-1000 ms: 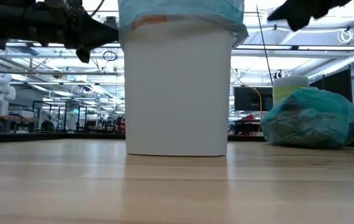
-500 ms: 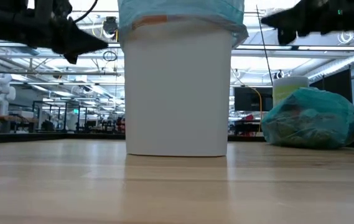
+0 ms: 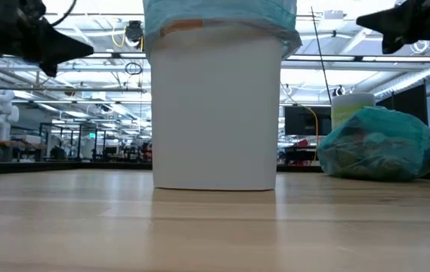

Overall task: Place trash/remove bag and relplace
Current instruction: Return to Home Position

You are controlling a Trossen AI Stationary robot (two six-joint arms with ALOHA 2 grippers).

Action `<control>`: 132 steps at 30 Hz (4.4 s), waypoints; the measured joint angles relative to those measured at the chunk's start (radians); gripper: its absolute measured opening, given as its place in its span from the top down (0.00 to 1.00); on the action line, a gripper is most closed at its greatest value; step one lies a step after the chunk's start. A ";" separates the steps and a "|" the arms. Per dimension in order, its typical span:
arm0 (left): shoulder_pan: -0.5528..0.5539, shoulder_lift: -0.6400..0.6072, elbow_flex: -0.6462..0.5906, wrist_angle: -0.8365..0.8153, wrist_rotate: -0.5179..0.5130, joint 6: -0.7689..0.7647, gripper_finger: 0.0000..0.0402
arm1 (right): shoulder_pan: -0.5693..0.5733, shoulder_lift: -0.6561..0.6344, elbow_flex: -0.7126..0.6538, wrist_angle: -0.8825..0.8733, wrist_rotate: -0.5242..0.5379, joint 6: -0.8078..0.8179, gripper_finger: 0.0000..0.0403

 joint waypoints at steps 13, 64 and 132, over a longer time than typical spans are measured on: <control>-0.023 -0.029 -0.173 0.222 -0.085 0.078 1.00 | 0.004 0.033 -0.265 0.257 0.024 0.135 1.00; -0.022 0.009 -0.172 0.221 -0.200 0.028 1.00 | 0.012 0.138 -0.263 0.107 0.172 0.123 1.00; -0.022 0.009 -0.171 0.221 -0.199 0.028 1.00 | 0.012 0.138 -0.262 0.108 0.172 0.123 1.00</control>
